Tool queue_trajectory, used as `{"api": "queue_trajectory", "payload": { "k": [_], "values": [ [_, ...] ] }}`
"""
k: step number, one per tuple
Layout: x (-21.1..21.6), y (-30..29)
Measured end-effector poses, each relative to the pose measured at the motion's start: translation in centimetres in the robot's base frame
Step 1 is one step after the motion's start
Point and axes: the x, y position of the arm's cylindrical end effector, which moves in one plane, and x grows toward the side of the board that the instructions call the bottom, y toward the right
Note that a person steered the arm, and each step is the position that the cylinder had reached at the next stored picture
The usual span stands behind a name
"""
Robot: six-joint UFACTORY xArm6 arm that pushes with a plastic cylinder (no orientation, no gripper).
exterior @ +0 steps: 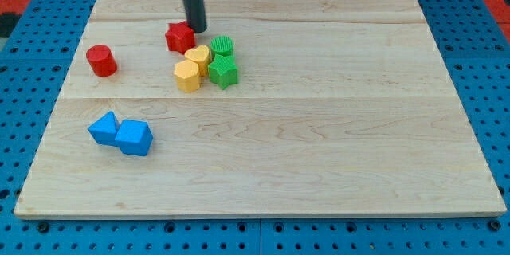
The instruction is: Move the arm to the top of the green circle
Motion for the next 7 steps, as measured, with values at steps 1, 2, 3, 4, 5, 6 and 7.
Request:
{"api": "queue_trajectory", "payload": {
  "k": [1, 2, 3, 4, 5, 6, 7],
  "values": [
    [2.3, -4.8],
    [2.8, -4.7],
    [0.9, 5.7],
    [0.5, 12.9],
    [4.9, 11.6],
    [15.6, 11.6],
    [17.0, 7.6]
  ]
}}
